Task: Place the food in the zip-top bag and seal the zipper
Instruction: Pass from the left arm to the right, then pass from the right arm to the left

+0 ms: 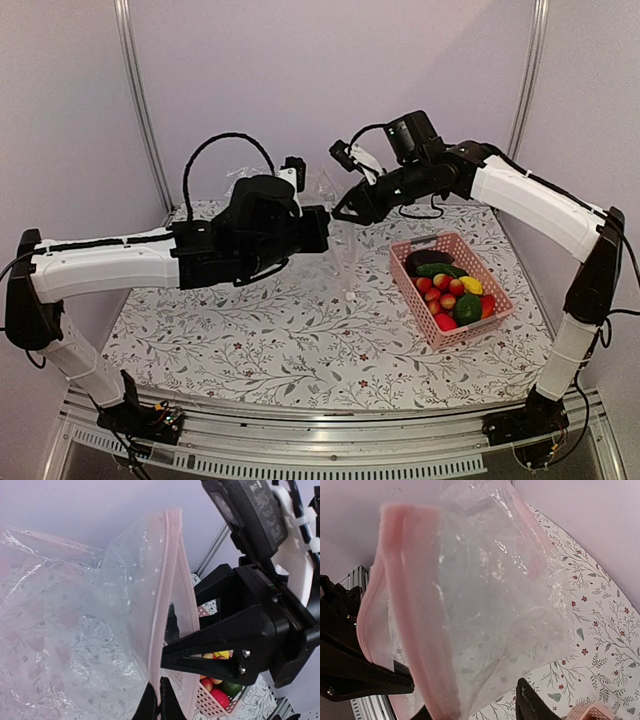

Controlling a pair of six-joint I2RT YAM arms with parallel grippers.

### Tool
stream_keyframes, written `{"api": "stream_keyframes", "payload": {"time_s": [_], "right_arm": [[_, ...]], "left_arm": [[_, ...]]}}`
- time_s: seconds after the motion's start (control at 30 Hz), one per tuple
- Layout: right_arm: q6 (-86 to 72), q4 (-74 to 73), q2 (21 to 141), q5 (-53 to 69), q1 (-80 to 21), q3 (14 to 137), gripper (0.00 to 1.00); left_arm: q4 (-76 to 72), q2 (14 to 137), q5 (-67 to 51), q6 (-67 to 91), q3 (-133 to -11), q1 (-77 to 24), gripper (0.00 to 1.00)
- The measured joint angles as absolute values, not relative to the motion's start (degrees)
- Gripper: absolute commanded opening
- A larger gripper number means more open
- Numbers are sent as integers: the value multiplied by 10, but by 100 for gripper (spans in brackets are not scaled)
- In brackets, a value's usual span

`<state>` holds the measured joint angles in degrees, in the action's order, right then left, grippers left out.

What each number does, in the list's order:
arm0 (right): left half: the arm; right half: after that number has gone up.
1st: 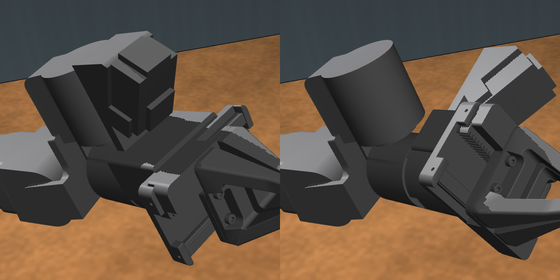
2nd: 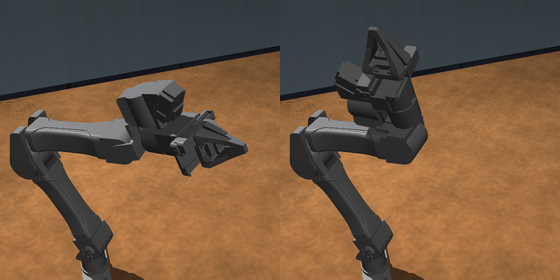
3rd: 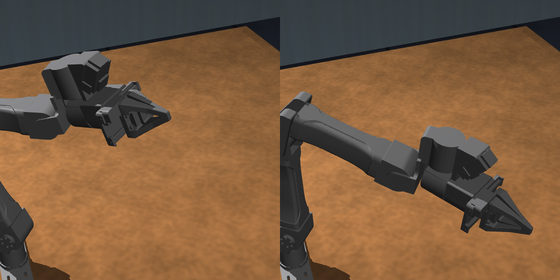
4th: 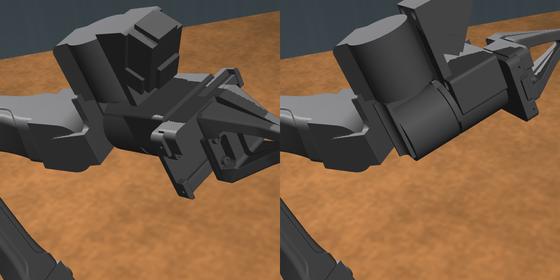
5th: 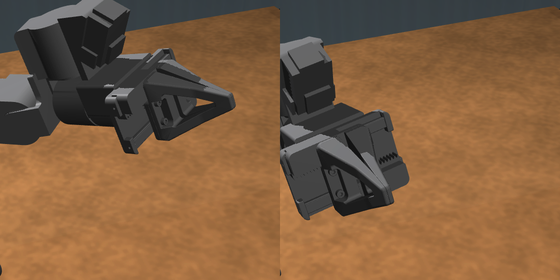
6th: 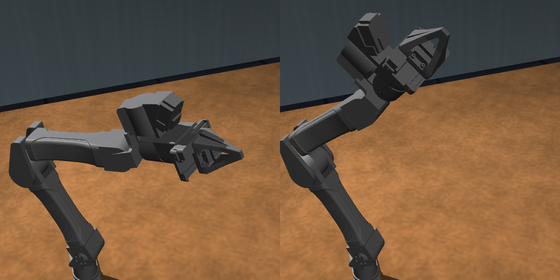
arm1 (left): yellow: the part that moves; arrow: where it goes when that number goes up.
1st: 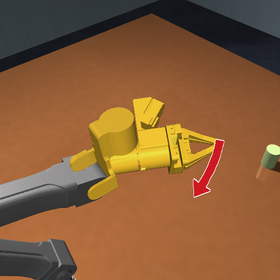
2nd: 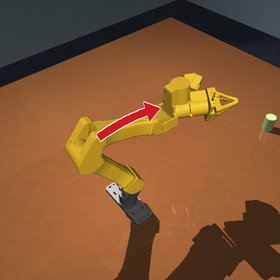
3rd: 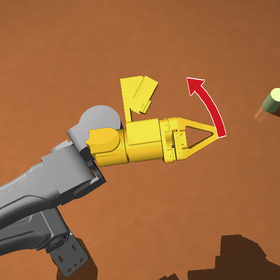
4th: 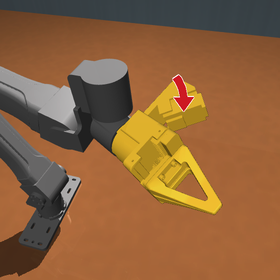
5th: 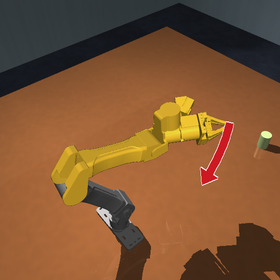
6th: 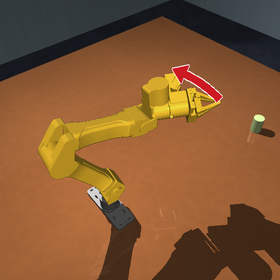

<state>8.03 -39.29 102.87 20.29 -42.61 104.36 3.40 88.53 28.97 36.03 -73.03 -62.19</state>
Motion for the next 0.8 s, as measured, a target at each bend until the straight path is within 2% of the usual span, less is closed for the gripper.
{"api": "stream_keyframes", "payload": {"time_s": [0.03,0.17,0.2,0.23,0.3,0.43,0.6,0.8], "right_arm": [[78,-392,1031,198,-426,1044,18],[75,-383,1040,188,-424,1044,3],[75,-381,1041,193,-422,1044,1],[77,-380,1042,202,-419,1042,1],[83,-370,1041,221,-411,1034,0],[105,-347,1025,267,-391,971,0],[132,-345,982,316,-370,884,0],[146,-344,937,346,-362,849,0]], "left_arm": [[32,885,289,360,-730,-623,1],[19,885,279,350,-730,-625,42],[17,884,275,347,-730,-625,56],[17,879,272,340,-729,-626,61],[21,861,271,325,-720,-629,65],[34,748,296,297,-649,-630,68],[-8,552,315,261,-489,-615,70],[-43,452,292,261,-336,-592,72]]}}
